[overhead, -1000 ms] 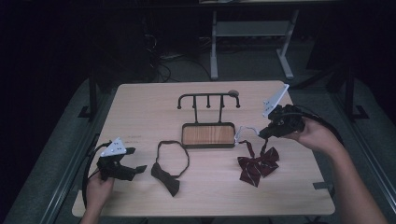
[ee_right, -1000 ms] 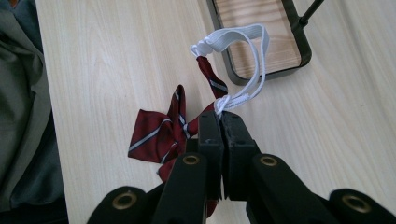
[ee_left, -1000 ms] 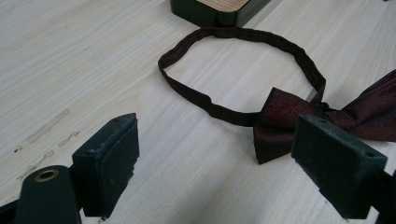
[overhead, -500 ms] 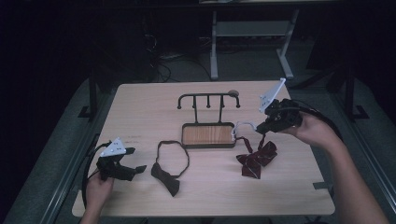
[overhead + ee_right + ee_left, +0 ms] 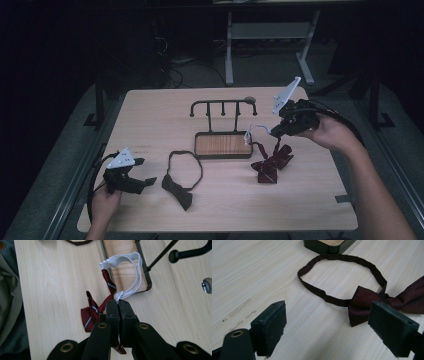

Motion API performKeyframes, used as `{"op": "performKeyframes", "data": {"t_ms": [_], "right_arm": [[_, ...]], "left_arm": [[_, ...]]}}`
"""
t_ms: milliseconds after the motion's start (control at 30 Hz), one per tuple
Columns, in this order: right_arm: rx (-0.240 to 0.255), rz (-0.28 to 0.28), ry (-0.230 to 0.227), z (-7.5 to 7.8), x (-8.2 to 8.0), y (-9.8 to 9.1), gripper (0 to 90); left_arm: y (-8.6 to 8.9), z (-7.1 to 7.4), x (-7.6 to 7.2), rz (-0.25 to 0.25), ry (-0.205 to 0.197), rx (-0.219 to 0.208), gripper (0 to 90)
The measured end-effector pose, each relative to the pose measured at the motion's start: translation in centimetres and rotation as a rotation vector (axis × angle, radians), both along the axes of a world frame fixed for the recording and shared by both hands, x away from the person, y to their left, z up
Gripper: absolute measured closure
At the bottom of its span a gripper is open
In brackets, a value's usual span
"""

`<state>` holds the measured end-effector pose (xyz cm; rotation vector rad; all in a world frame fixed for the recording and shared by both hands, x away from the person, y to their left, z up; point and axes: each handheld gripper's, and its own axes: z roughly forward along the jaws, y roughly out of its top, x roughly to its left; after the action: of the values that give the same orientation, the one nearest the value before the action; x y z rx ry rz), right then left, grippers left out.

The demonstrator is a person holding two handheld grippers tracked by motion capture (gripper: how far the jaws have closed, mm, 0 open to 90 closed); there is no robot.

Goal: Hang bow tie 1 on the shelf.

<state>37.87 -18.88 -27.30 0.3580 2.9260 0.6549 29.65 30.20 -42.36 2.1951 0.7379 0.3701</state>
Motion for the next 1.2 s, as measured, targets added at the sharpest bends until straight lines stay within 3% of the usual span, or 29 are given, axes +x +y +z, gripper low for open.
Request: {"op": "performKeyframes", "data": {"t_ms": [1000, 1200], "right_arm": [[0.023, -0.031, -0.033, 2.7, 2.1, 1.2, 87.3], [0.009, -0.044, -0.034, 2.8, 2.9, 1.3, 87.3]], "left_arm": [[0.0, 0.1, -0.1, -0.003, -0.007, -0.006, 14.8], [0.0, 0.1, -0.1, -0.005, -0.005, -0.005, 14.8]]}}
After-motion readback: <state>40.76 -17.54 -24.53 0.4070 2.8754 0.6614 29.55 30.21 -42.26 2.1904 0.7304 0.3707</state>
